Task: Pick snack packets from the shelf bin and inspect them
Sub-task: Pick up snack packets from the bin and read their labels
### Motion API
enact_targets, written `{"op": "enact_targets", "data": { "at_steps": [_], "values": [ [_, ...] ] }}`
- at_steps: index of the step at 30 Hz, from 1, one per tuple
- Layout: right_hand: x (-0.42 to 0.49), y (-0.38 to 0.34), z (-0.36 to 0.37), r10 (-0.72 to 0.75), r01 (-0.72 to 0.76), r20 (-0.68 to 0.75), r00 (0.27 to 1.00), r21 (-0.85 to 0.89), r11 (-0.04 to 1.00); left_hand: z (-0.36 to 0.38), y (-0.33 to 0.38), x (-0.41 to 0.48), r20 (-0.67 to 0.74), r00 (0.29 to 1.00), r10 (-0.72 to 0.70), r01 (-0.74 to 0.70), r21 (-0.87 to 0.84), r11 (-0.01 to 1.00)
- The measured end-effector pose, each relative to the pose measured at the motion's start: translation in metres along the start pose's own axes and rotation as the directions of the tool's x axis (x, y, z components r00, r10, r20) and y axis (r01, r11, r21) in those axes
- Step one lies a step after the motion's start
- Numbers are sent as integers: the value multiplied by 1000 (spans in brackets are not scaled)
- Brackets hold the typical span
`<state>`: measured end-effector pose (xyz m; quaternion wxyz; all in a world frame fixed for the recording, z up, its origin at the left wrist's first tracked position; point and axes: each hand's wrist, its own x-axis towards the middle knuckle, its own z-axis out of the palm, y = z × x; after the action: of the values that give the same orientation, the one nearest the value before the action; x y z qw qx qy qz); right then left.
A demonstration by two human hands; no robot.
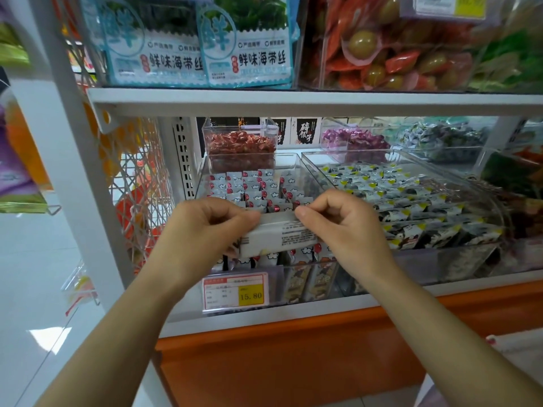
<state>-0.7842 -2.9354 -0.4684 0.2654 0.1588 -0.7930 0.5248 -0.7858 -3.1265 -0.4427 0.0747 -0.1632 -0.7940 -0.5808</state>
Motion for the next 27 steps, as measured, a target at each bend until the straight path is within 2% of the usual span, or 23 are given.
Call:
{"op": "enact_targets", "data": {
  "at_steps": [10,13,16,19,23,25,27],
  "values": [
    [0,0,2,50,-51,14,999,44,998,-8,-3,1,32,999,8,-8,21,1000],
    [-1,3,3,67,-66,-43,997,45,997,-6,-4,1,52,998,40,-42,35,999],
    [-1,5,3,93,-90,-121,988,33,995,-3,-8,0,127,991,52,-68,125,990],
    [1,7,0,203,-183,-126,971,151,971,2,-11,-1,145,986,82,-106,163,981],
    [2,5,-1,354,-304,-51,934,408,861,4,-13,-1,118,986,116,-134,164,977],
    [2,4,-1,352,-289,-39,935,490,823,6,-16,1,74,989,130,-142,187,972],
    [1,2,0,281,-246,15,960,532,810,7,-19,4,22,990,138,-140,193,971]
  ]
}}
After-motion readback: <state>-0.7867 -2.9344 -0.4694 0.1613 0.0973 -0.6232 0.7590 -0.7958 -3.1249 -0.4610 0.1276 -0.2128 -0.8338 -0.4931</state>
